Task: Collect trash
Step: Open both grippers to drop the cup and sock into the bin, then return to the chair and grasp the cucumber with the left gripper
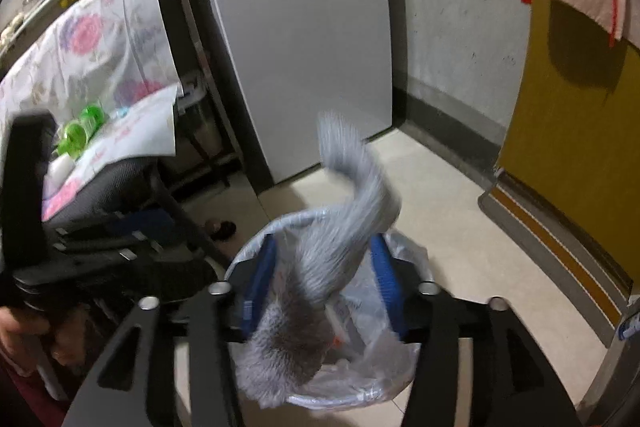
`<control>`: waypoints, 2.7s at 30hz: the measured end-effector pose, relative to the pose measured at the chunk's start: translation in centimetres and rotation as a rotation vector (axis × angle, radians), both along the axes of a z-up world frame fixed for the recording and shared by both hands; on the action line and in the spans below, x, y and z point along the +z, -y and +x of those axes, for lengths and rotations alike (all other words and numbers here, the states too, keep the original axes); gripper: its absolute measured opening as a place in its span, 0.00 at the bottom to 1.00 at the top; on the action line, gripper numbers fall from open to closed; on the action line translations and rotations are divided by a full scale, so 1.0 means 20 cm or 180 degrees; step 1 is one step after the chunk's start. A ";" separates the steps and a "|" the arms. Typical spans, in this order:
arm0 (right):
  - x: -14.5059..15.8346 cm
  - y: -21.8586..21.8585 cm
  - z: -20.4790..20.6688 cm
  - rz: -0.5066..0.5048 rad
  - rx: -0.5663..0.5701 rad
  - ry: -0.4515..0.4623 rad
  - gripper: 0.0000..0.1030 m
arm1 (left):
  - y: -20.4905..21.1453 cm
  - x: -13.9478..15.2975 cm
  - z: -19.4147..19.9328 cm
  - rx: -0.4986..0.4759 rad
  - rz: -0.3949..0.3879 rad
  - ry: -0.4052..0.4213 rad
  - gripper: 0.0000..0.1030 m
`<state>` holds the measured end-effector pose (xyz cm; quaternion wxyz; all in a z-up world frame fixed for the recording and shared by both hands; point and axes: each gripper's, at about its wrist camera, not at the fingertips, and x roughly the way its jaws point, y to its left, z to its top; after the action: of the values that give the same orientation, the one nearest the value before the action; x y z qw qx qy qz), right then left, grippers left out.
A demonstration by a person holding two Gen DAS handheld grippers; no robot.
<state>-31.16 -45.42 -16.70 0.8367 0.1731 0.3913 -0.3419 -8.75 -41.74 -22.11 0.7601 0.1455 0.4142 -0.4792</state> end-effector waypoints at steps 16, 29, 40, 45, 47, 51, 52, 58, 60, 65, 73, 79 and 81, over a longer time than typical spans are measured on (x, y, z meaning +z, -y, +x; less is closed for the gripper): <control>0.55 -0.28 0.22 -0.0498 0.0313 0.0433 0.46 | -0.49 0.33 0.12 0.0627 -0.0171 0.0574 0.45; 0.54 -0.77 0.82 -0.0124 0.1426 0.0400 0.50 | -1.24 0.36 0.33 0.1627 0.0059 0.0493 0.52; 0.41 -0.97 1.17 0.0039 0.1904 0.0414 0.65 | -1.55 0.32 0.52 0.2101 0.0018 0.0464 0.79; 0.36 -0.94 1.22 0.0084 0.1917 0.0389 0.72 | -1.47 0.26 0.61 0.2105 0.0145 0.0558 0.79; 0.35 -0.92 1.22 0.0115 0.1896 0.0383 0.72 | -1.45 0.25 0.65 0.2077 0.0214 0.0594 0.79; 0.32 -0.88 1.22 0.0181 0.1844 0.0396 0.72 | -1.43 0.21 0.70 0.1956 0.0322 0.0631 0.79; 0.32 -0.88 1.22 0.0187 0.1838 0.0398 0.72 | -1.43 0.20 0.70 0.1920 0.0368 0.0656 0.79; 0.29 -0.86 1.23 0.0238 0.1817 0.0398 0.72 | -1.41 0.18 0.71 0.1923 0.0504 0.0769 0.70; 0.29 -0.86 1.23 0.0246 0.1827 0.0399 0.72 | -1.40 0.19 0.72 0.1955 0.0453 0.0757 0.59; 0.29 -0.86 1.23 0.0241 0.1841 0.0395 0.72 | -1.35 0.21 0.74 0.1792 0.0235 0.0500 0.47; 0.26 -0.86 1.25 0.0291 0.1830 0.0350 0.72 | -1.34 0.20 0.74 0.1512 0.0151 0.0439 0.49; 0.24 -0.85 1.25 0.0273 0.1812 0.0300 0.72 | -1.37 0.23 0.72 0.1488 0.0077 0.0378 0.32; 0.24 -0.86 1.25 0.0253 0.1805 0.0285 0.72 | -1.38 0.24 0.70 0.1537 0.0074 0.0415 0.32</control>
<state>-6.17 -28.30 -11.86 0.9079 0.1043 0.3998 -0.0707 5.24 -14.09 -17.38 0.8759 0.0817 0.3925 -0.2684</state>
